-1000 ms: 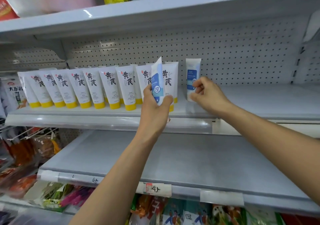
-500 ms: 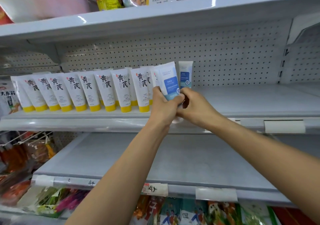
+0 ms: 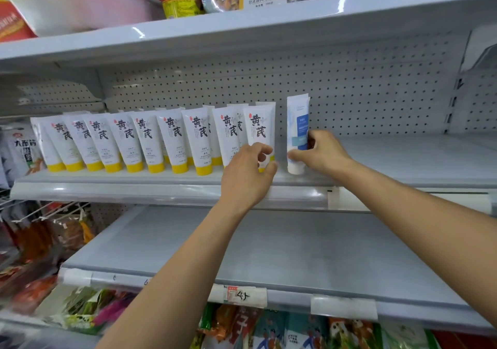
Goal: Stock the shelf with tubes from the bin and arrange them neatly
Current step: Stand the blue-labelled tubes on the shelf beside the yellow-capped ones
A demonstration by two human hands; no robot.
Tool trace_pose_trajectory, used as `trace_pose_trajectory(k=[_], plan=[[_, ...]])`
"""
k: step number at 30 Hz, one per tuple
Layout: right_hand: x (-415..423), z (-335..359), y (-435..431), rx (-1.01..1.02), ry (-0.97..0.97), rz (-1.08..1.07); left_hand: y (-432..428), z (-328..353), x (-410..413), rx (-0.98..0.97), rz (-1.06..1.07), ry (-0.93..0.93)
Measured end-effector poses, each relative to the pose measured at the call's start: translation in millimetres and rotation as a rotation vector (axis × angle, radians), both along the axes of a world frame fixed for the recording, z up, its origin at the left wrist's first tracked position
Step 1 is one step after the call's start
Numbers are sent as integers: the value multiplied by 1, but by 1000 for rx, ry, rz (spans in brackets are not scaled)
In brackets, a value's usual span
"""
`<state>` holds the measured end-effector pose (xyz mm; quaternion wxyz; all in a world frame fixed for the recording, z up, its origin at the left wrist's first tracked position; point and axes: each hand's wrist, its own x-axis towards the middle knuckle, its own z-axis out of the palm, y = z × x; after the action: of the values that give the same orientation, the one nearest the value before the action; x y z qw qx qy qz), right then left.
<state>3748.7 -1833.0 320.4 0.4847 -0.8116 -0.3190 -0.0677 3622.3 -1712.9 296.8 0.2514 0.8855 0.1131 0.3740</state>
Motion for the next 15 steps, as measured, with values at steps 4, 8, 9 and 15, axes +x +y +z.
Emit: trace_pose_trajectory(k=[4, 8, 9, 15], plan=[[7, -7, 4, -15, 50, 30, 3, -5, 0, 44, 21, 38], [12, -8, 7, -7, 57, 41, 5, -6, 3, 43, 16, 54], [13, -9, 7, -10, 61, 47, 5, -7, 3, 38, 16, 59], [16, -10, 9, -9, 74, 57, 6, -9, 6, 35, 26, 66]])
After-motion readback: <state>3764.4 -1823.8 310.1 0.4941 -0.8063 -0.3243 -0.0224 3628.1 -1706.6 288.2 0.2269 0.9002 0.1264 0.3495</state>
